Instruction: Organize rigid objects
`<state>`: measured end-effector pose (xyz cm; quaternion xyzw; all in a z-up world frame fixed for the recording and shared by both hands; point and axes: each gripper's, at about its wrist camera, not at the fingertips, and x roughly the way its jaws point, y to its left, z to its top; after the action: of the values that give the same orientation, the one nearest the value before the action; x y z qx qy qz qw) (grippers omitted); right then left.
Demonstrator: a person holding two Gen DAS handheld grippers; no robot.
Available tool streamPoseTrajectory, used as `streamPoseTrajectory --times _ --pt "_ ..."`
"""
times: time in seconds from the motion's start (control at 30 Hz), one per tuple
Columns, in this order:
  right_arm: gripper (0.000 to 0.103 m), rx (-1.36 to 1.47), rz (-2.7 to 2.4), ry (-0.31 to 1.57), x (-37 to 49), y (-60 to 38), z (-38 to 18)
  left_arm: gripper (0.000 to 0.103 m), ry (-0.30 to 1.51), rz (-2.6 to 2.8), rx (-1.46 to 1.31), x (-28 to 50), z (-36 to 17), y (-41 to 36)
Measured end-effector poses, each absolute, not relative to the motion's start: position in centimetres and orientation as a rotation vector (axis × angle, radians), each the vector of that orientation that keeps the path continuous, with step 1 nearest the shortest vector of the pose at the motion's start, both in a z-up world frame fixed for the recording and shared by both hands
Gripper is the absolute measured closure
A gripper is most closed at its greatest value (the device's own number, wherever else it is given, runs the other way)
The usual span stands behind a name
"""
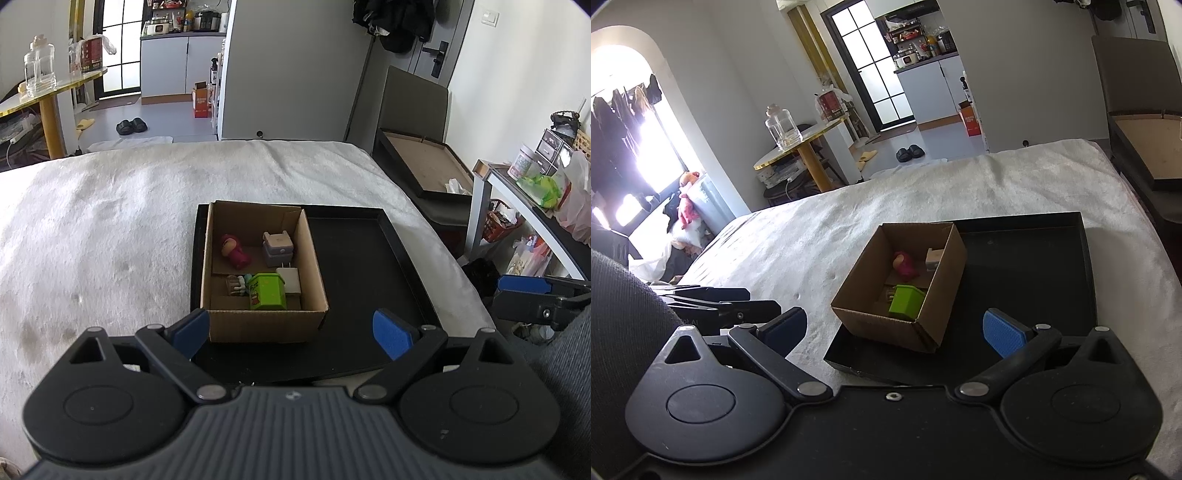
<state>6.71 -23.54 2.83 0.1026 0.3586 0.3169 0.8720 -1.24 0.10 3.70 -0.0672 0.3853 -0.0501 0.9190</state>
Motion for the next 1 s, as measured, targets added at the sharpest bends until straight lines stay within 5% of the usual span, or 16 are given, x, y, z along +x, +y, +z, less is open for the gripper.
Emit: streamPoseTrajectory --times 1.0 --pt "0.000 0.207 0.659 0.751 6.75 -23.54 2.72 0.008 0.789 -0.082 -0.146 -1.43 3.52 0.17"
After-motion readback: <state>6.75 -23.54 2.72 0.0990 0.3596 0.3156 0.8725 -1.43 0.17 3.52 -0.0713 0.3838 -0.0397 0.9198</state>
